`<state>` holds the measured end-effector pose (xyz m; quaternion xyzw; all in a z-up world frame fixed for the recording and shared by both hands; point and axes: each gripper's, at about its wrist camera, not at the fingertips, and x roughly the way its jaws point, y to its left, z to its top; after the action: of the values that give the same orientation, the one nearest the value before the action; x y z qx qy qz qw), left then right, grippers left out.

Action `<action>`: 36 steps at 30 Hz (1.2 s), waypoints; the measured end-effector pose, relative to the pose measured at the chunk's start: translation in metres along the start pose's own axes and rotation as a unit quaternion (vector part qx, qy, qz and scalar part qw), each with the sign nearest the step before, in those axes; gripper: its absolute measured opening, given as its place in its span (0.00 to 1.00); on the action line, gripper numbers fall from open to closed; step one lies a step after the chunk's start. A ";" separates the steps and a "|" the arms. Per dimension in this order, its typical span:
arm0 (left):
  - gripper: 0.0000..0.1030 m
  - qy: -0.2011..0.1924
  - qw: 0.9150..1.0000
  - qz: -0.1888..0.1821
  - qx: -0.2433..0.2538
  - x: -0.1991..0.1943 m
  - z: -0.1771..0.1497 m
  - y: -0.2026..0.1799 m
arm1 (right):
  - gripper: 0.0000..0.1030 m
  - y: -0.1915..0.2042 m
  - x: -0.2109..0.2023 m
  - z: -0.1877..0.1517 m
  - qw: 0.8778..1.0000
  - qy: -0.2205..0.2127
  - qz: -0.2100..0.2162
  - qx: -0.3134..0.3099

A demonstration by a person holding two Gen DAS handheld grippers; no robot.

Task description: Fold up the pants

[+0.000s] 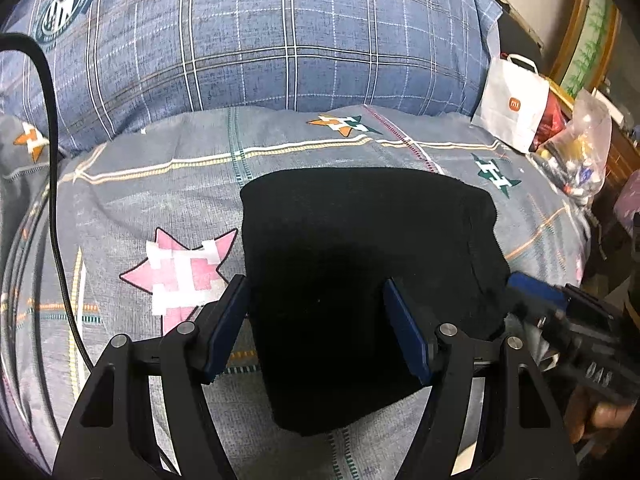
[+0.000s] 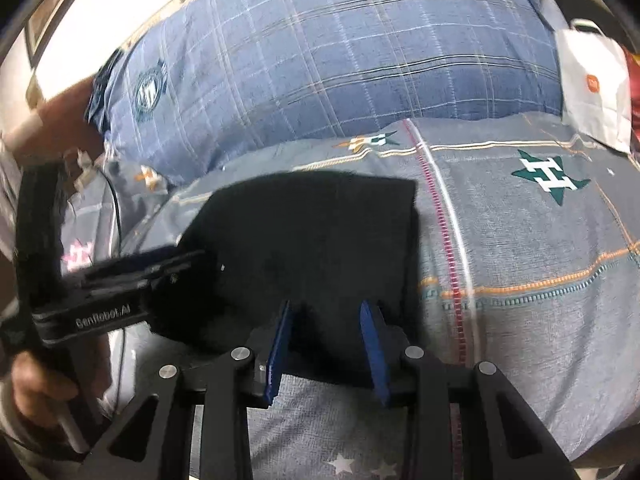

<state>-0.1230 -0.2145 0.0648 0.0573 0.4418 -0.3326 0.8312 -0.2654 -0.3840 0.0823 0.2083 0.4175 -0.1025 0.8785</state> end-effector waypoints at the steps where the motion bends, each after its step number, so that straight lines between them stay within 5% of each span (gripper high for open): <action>1: 0.67 0.002 1.000 -0.004 -0.007 -0.001 0.000 0.002 | 0.36 -0.005 -0.003 0.001 1.000 -0.003 0.000 0.010; 14: 0.67 0.005 1.000 -0.003 -0.026 -0.006 -0.001 0.011 | 0.41 -0.013 0.000 0.009 1.000 -0.004 -0.008 0.026; 23: 0.68 0.013 0.999 -0.019 -0.041 -0.003 0.000 0.018 | 0.43 -0.050 0.020 0.002 0.991 0.020 0.056 0.117; 36: 0.73 0.031 0.996 -0.054 -0.063 0.007 -0.004 0.023 | 0.53 -0.055 0.033 0.000 0.987 0.030 0.083 0.138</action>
<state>-0.1090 -0.1993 0.0525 -0.0090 0.4897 -0.3463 0.8001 -0.2644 -0.4335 0.0410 0.3644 0.4070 -0.0797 0.8338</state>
